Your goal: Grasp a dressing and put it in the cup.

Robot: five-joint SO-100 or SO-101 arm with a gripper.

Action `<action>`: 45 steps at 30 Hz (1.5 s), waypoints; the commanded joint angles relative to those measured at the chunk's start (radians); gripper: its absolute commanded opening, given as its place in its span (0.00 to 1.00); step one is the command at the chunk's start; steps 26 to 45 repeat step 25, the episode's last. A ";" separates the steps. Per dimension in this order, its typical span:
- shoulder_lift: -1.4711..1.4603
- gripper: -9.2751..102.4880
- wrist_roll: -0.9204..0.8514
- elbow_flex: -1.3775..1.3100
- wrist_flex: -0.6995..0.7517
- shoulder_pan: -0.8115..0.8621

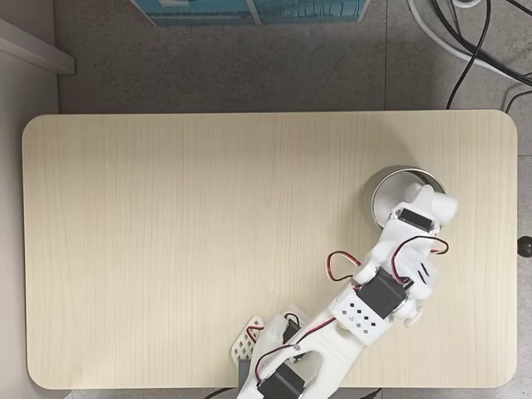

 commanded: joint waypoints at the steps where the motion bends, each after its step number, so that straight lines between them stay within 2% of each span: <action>1: -0.029 0.28 0.006 0.005 -0.008 -0.005; 17: 0.028 0.28 0.017 0.005 -0.064 -0.040; 45: 0.002 0.27 0.014 -0.012 -0.071 -0.044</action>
